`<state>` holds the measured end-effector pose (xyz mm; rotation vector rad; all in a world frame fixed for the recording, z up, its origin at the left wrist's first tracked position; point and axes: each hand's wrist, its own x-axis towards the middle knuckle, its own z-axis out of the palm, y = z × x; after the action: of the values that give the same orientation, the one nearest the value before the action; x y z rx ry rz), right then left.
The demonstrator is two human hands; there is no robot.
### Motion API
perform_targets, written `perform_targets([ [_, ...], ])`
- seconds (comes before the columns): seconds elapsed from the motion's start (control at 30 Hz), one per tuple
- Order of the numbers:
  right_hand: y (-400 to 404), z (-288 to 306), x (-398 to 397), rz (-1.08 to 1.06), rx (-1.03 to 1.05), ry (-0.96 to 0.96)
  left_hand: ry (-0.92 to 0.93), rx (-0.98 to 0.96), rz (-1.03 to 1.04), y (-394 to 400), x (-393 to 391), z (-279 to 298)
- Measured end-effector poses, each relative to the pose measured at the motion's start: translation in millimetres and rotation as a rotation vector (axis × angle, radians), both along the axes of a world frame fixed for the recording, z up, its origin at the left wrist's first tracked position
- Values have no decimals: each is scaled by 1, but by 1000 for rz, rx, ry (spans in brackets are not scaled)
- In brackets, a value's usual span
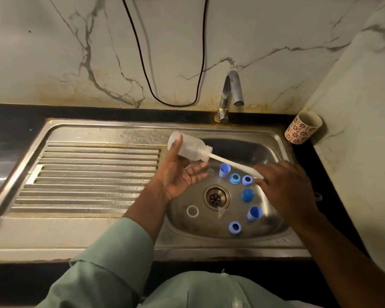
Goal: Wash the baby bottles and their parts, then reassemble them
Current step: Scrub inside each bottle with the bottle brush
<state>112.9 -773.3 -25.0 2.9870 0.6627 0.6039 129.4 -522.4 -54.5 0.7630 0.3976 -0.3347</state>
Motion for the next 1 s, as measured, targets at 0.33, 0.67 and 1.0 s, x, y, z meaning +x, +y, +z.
perform_targets([
  [0.33, -2, 2, 11, 67, 152, -177, 75, 1, 217, 2, -7, 1],
  [0.67, 8, -1, -19, 155, 176, 282, 5, 38, 303, 23, 5, 5],
  [1.0, 23, -14, -9, -67, 448, 647, -99, 137, 239, 26, 3, -3],
])
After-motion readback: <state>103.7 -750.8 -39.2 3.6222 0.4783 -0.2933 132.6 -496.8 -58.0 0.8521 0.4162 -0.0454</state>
